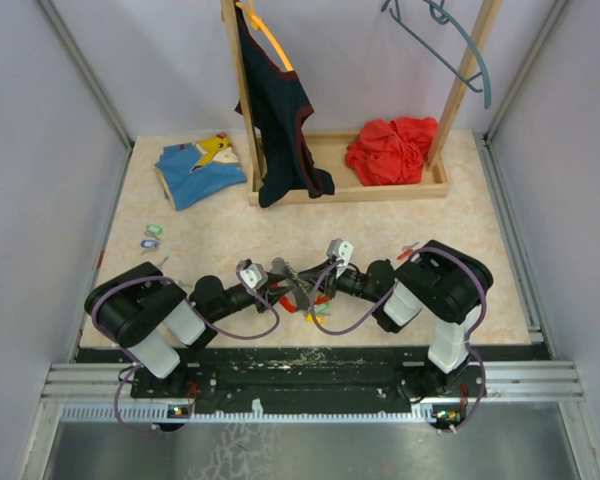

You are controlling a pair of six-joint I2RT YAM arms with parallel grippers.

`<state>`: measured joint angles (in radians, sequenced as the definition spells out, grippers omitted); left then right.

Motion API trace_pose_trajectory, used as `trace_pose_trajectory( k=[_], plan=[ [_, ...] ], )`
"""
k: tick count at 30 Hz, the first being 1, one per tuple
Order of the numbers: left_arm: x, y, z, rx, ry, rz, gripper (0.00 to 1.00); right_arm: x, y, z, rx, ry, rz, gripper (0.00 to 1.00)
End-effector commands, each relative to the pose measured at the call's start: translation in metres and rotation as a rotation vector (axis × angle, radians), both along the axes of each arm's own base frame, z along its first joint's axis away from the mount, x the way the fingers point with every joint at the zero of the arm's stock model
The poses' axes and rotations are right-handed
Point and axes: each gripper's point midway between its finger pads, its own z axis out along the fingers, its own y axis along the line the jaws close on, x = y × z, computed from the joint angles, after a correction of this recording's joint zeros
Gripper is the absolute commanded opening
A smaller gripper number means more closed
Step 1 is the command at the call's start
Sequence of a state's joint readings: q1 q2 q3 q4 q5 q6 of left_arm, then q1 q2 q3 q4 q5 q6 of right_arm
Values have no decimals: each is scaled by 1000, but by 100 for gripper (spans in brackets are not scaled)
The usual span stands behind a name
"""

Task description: Put the keys on the keyring

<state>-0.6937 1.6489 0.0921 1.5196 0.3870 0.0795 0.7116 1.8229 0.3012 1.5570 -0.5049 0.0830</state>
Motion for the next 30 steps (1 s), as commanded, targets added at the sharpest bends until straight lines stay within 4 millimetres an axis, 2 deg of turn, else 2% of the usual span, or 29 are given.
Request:
trace_pose_trajectory(
  k=[1, 15, 30],
  plan=[
    [4, 0, 70, -182, -222, -9, 41, -8, 6, 33, 102, -99, 44, 0],
    [-3, -9, 77, -199, -228, -109, 40, -13, 9, 34, 104, -103, 76, 0],
    [1, -12, 62, -172, -184, -119, 35, -17, 10, 38, 114, -113, 93, 0]
  ],
)
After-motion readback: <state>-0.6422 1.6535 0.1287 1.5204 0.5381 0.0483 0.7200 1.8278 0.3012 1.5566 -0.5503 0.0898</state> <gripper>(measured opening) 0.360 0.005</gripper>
